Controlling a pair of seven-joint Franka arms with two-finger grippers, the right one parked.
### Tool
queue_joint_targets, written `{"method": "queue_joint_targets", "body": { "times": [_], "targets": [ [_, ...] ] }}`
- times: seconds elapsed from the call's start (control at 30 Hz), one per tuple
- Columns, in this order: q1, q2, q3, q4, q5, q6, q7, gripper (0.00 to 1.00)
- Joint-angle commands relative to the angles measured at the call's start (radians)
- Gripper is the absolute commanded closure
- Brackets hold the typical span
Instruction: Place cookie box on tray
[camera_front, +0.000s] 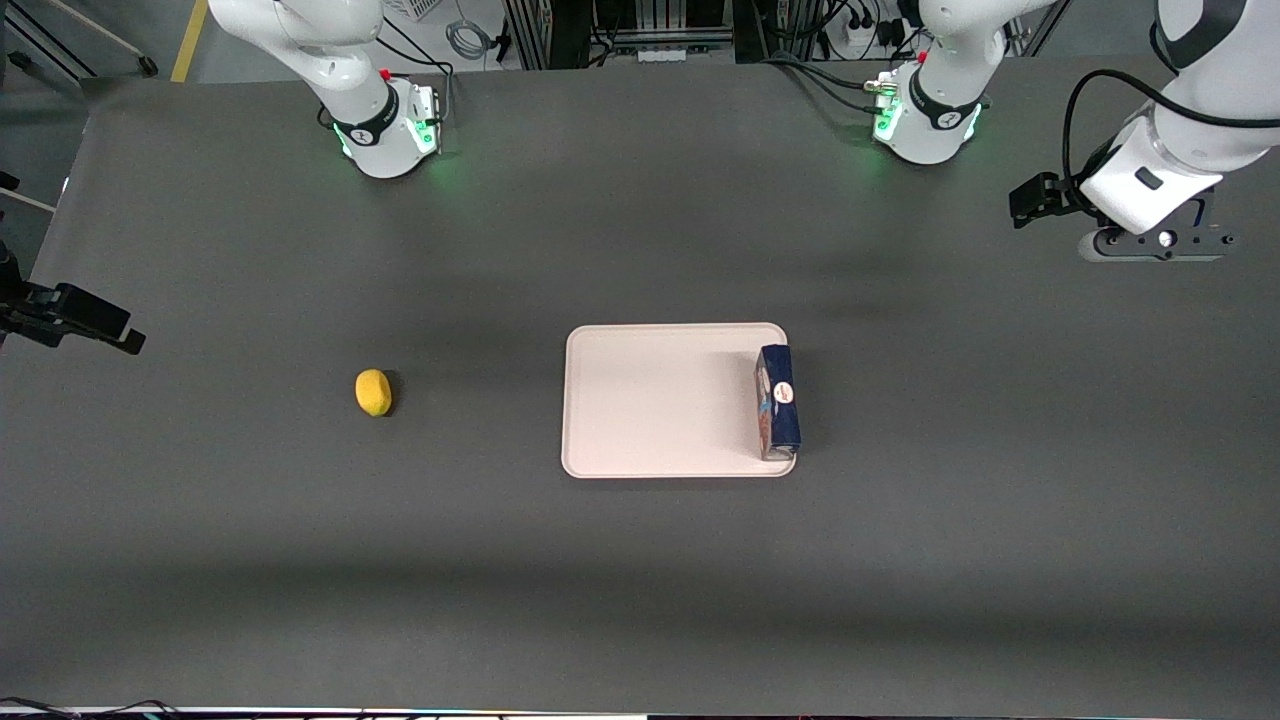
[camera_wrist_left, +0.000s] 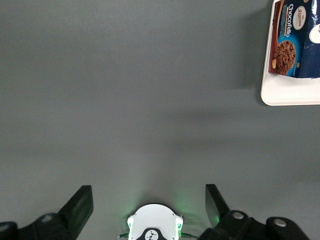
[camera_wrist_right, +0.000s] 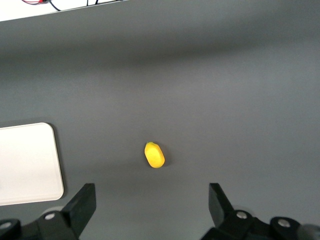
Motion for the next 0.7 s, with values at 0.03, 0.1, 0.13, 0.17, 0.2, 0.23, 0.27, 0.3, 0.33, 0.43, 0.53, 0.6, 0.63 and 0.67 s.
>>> {"method": "queue_joint_targets", "body": {
  "times": [0.03,0.1,0.13,0.17,0.2,0.23,0.27,0.3,0.33,0.43,0.53,0.6,0.63,0.67],
  "targets": [
    [0.011,-0.036,0.011,-0.01,-0.019,0.002,0.026,0.0],
    [0.011,-0.036,0.019,0.005,-0.019,-0.001,0.027,0.0],
    [0.011,-0.036,0.023,0.012,-0.019,-0.002,0.027,0.0],
    [0.011,-0.034,0.031,0.019,-0.019,-0.004,0.027,0.0],
    [0.011,-0.034,0.043,0.022,-0.021,-0.002,0.027,0.0],
    [0.011,-0.034,0.054,0.022,-0.019,-0.002,0.027,0.0],
    [0.009,-0.036,0.063,0.022,-0.019,-0.002,0.027,0.0],
    [0.011,-0.036,0.069,0.024,-0.019,-0.002,0.027,0.0],
    [0.014,-0.034,0.079,0.028,-0.019,-0.002,0.029,0.0],
    [0.012,-0.03,0.131,0.042,-0.019,0.001,0.041,0.0],
    [0.014,-0.031,0.169,0.044,-0.018,-0.004,0.093,0.0],
    [0.014,-0.03,0.18,0.045,-0.012,0.002,0.1,0.0],
    [0.015,-0.03,0.182,0.045,-0.008,0.005,0.101,0.0],
    [0.017,-0.03,0.182,0.047,-0.001,0.013,0.103,0.0]
  ]
}}
